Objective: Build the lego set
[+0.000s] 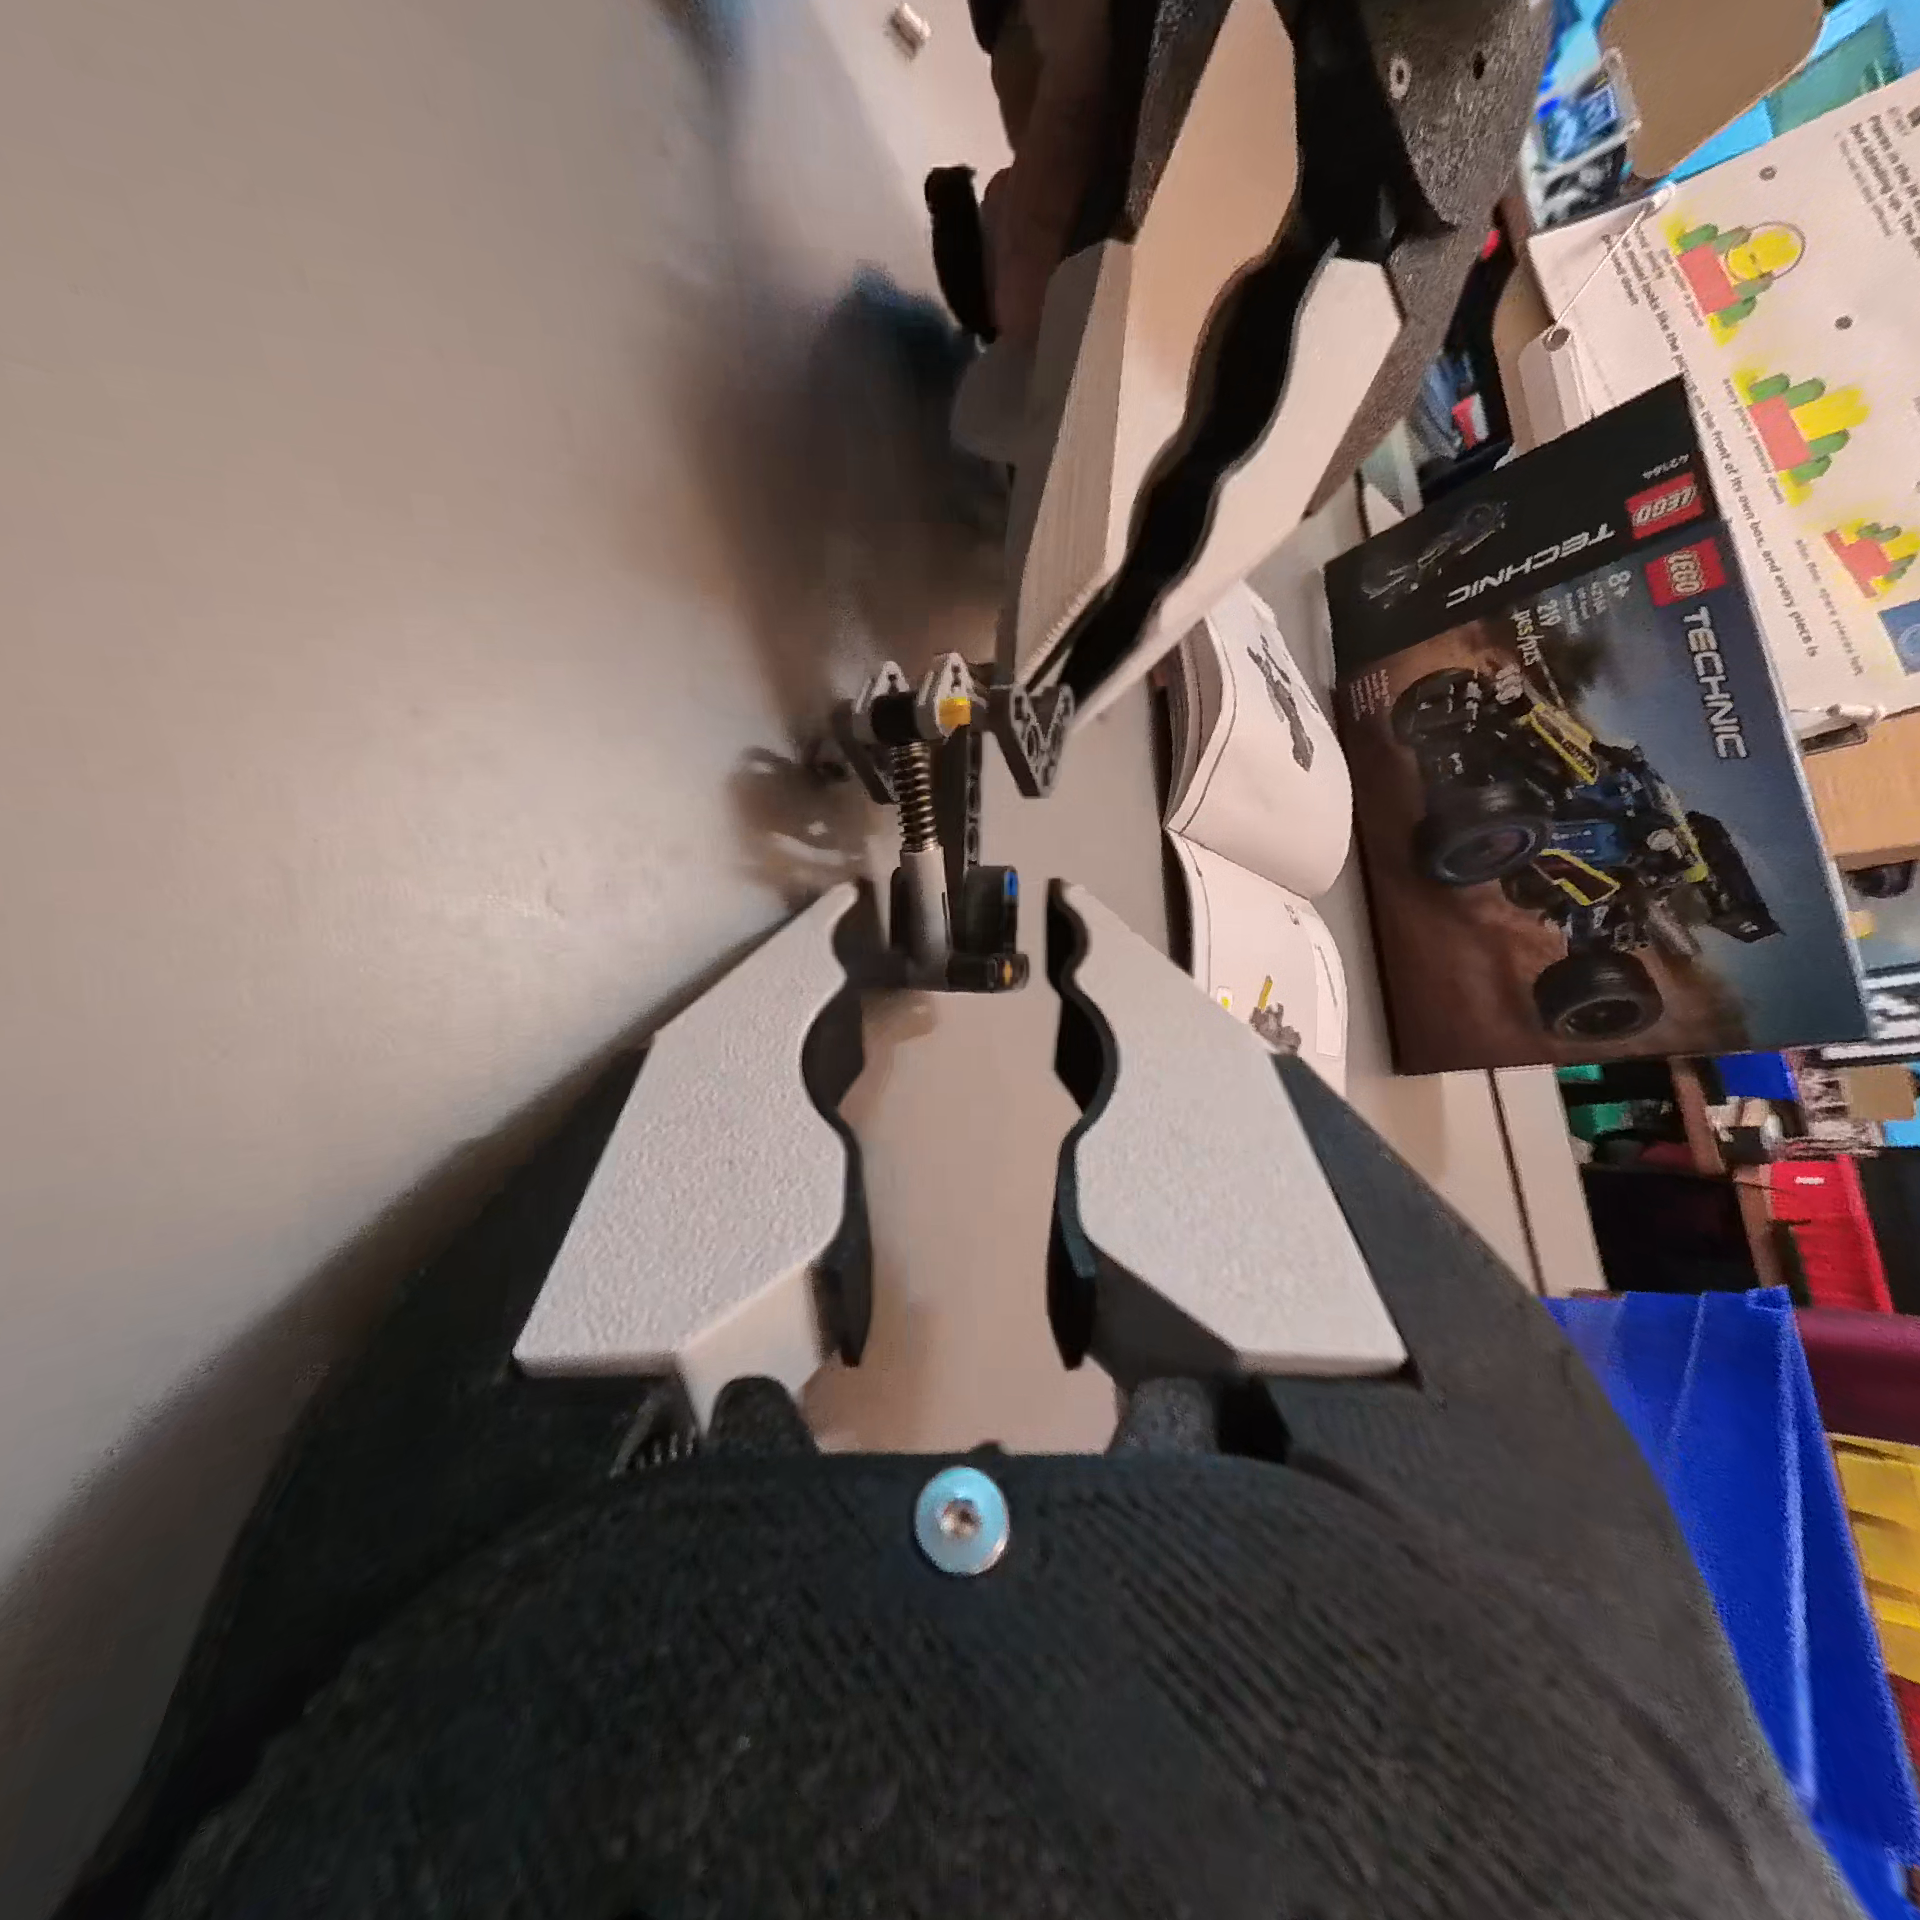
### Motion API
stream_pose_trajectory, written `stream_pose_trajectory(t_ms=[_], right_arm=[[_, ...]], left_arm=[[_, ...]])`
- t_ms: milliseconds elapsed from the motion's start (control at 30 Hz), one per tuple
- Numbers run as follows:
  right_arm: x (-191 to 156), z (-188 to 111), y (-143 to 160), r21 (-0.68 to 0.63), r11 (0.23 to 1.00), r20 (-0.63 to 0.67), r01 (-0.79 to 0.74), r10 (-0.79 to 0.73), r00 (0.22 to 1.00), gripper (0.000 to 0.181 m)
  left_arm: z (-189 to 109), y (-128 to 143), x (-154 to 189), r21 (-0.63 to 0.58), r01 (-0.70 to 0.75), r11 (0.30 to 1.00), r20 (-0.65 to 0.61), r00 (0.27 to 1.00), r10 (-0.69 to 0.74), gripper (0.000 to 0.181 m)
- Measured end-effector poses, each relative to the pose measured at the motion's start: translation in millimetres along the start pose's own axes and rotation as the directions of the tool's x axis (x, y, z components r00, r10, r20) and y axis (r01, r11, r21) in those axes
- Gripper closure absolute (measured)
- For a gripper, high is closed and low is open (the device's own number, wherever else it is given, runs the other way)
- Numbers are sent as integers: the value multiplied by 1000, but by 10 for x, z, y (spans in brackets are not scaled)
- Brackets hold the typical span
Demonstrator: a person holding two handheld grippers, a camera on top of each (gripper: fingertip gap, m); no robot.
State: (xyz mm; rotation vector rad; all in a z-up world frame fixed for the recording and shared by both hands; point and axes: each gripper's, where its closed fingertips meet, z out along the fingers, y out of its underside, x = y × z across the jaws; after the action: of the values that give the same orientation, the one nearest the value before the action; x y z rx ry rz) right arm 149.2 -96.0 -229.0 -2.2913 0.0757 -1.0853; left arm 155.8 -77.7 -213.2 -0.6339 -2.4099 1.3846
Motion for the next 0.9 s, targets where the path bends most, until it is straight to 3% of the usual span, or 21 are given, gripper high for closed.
stream_pose_trajectory(t_ms=[33, 100, 167, 267, 333, 400, 500, 567, 633, 767, 900], right_arm=[[-29, -11, -10, 8, 1000, 21, -15, 15, 1000, 150], [-49, -74, -41, 34, 996, 60, -86, 84, 995, 147], [70, -198, -107, 81, 965, 68, -251, 245, 967, 140], [373, -410, -329, 221, 815, 85, -535, 531, 843, 143], [462, -400, -426, 243, 757, 86, -606, 606, 791, 156], [267, -245, -397, 121, 780, 158, -615, 596, 787, 144], [63, -50, -276, -7, 809, 209, -587, 576, 791, 146], [40, -21, -309, 11, 806, 238, -591, 572, 785, 159], [63, -17, -333, 41, 812, 234, -582, 559, 796, 167], [50, -42, -353, 56, 868, 174, -494, 479, 860, 167], [17, -39, -370, 42, 909, 99, -415, 409, 907, 171]], left_arm=[[5, -6, -11, 0, -12, 1000, 19, 1000, 12, 176], [10, -15, 13, -11, -28, 1000, 26, 999, 28, 177], [10, -33, 21, -16, -51, 999, 52, 997, 51, 177], [4, -59, 31, -22, -117, 993, 114, 986, 119, 178], [21, -68, 49, -38, -150, 988, 145, 977, 154, 178], [56, -63, 89, -58, -183, 981, 153, 970, 190, 180], [85, -28, 120, -97, -196, 976, 152, 966, 209, 179], [38, -8, 92, -119, -198, 973, 176, 960, 217, 165], [-62, -26, 81, -110, -210, 972, 191, 955, 228, 164], [-213, 5, 16, -132, -261, 956, 222, 933, 285, 164], [-114, 28, 72, -140, -366, 920, 201, 899, 388, 152]])
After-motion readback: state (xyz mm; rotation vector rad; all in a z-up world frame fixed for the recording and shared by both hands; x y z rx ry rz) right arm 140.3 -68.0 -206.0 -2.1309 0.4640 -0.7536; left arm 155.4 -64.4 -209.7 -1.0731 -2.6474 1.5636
